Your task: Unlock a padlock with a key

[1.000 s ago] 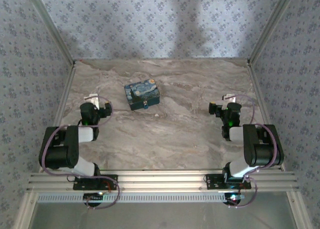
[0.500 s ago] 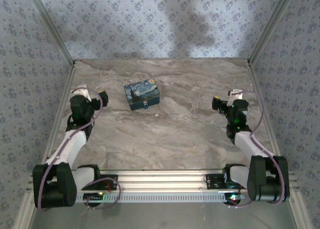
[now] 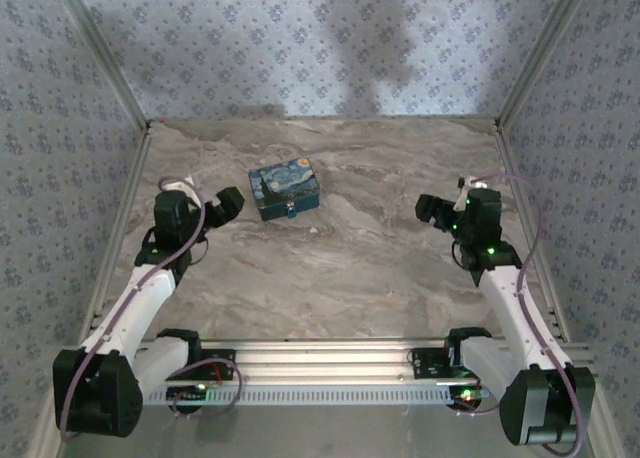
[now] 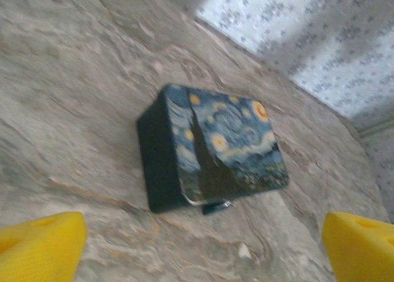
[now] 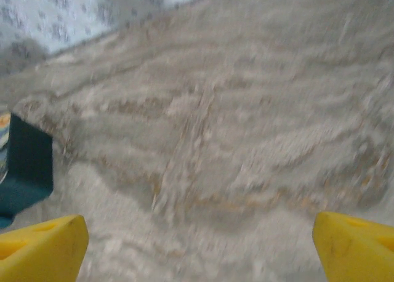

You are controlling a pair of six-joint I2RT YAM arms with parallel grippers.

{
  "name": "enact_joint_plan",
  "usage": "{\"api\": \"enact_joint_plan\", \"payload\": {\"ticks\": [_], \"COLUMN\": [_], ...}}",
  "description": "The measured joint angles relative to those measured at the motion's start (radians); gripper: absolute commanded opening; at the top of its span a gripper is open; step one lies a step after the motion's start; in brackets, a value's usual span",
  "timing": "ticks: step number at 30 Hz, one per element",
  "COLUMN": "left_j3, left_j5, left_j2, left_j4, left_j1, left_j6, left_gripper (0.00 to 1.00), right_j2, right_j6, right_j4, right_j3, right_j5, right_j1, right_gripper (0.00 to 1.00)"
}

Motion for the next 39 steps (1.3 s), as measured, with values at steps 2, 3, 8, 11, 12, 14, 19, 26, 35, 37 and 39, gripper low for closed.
{"api": "enact_joint_plan", "payload": {"ticks": [2,3,8,11,12,14,19,26,35,37,39], "left_j3": [0.004,0.008,0.036,0.053,0.057,0.061,0.061,0.061,0.061,0.061,0.061], "left_j5": [-0.001,-0.002,-0.009,-0.010,-0.013,-0.013,-0.027,-0.037,-0.051,-0.054,-0.054], "left_j2": [0.000,0.000,0.029,0.064,0.074,0.085,0.098,0.098,0.098,0.098,0.098], "left_j4": [-0.007,-0.008,0.000,0.004,0.005,0.007,0.013,0.015,0.014,0.014,0.014], "left_j1": [-0.039,-0.060,-0.159,-0.184,-0.188,-0.192,-0.197,-0.198,-0.198,-0.198,-0.198], "left_j6": [-0.019,-0.027,-0.045,-0.047,-0.047,-0.047,-0.047,-0.045,-0.045,-0.045,-0.045], "left_gripper": [0.98,0.98,0.98,0.98,0.98,0.98,0.98,0.98,0.98,0.98,0.98], "right_j2": [0.000,0.000,0.003,0.020,0.032,0.071,0.203,0.376,0.442,0.444,0.447], "right_j6": [0.020,0.030,0.078,0.109,0.120,0.131,0.145,0.135,0.135,0.135,0.135], "right_j4": [-0.080,-0.124,-0.292,-0.346,-0.359,-0.382,-0.411,-0.418,-0.409,-0.409,-0.409], "right_j3": [0.003,0.003,0.003,-0.002,-0.006,-0.014,-0.017,0.000,0.016,0.016,0.016], "right_j5": [0.000,0.002,0.029,0.041,0.047,0.055,0.066,0.058,0.051,0.050,0.050], "right_j1": [0.044,0.075,0.252,0.345,0.373,0.416,0.475,0.516,0.540,0.542,0.542], "right_gripper": [0.84,0.82,0.77,0.74,0.73,0.71,0.64,0.52,0.46,0.44,0.43]}}
